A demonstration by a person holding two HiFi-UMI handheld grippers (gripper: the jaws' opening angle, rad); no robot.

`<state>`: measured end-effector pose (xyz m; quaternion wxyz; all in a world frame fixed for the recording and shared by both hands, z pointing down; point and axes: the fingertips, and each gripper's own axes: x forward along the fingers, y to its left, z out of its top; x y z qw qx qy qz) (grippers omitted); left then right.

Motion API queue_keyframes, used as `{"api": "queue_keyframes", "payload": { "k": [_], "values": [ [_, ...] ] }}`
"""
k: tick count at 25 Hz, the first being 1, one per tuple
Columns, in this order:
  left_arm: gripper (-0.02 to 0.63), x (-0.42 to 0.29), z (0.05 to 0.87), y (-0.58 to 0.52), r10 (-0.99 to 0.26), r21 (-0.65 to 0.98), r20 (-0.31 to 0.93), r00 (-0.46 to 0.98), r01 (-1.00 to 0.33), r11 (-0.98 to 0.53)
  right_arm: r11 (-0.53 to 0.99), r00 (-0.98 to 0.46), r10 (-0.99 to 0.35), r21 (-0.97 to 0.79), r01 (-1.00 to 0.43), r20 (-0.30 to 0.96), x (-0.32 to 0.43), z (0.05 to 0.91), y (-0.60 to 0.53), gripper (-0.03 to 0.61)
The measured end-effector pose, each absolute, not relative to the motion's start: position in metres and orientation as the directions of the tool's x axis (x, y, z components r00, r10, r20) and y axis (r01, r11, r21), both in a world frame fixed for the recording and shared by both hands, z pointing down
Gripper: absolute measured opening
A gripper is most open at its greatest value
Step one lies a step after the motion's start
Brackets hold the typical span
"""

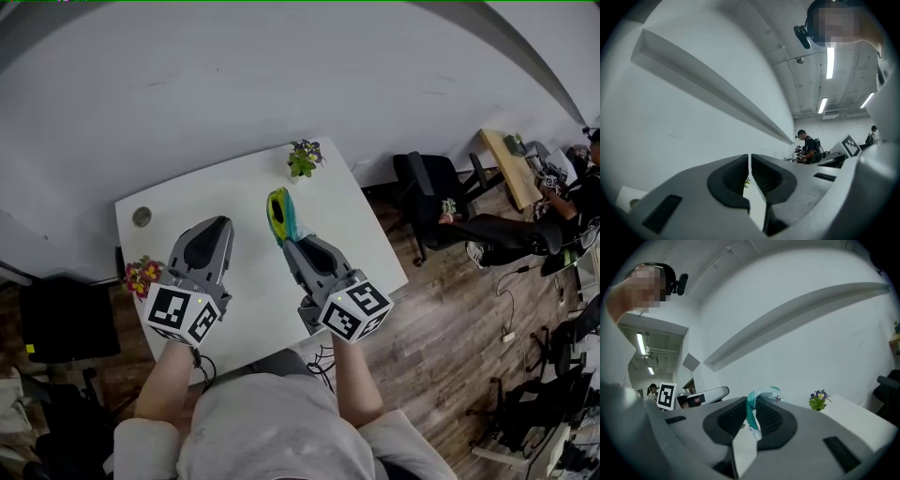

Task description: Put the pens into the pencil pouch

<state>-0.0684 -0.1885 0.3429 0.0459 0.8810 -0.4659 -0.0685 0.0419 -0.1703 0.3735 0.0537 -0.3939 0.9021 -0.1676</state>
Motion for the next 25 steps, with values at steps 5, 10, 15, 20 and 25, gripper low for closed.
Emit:
{"api": "queue_keyframes", "payload": {
  "k": [5,10,15,20,25],
  "values": [
    [0.041,-0.076,0.346,-0.175,-0.837,0.117,-0.059,0.544,-0.829,-0.547,0.601,-0.630,-0.775,-0.246,-0.760,0.052,0.045,0.368,-0.160,0.074],
    [0.041,-0.088,0.343,-0.165,-0.850,0.108,-0.061,0.523,-0.843,-0.526,0.567,-0.582,-0.809,-0.155,-0.809,0.076,0.048,0.361,-0.148,0.074],
    [0.041,-0.099,0.344,-0.156,-0.861,0.095,-0.049,0.506,-0.856,-0.509,0.521,-0.527,-0.848,-0.082,-0.849,0.064,0.055,0.352,-0.137,0.074],
    [0.041,-0.106,0.342,-0.146,-0.864,0.107,-0.041,0.502,-0.857,-0.504,0.471,-0.472,-0.881,-0.043,-0.881,0.034,0.064,0.340,-0.127,0.074],
    [0.041,-0.112,0.337,-0.137,-0.863,0.104,-0.051,0.503,-0.856,-0.506,0.428,-0.428,-0.904,-0.018,-0.904,0.017,0.071,0.332,-0.119,0.074]
  ]
}}
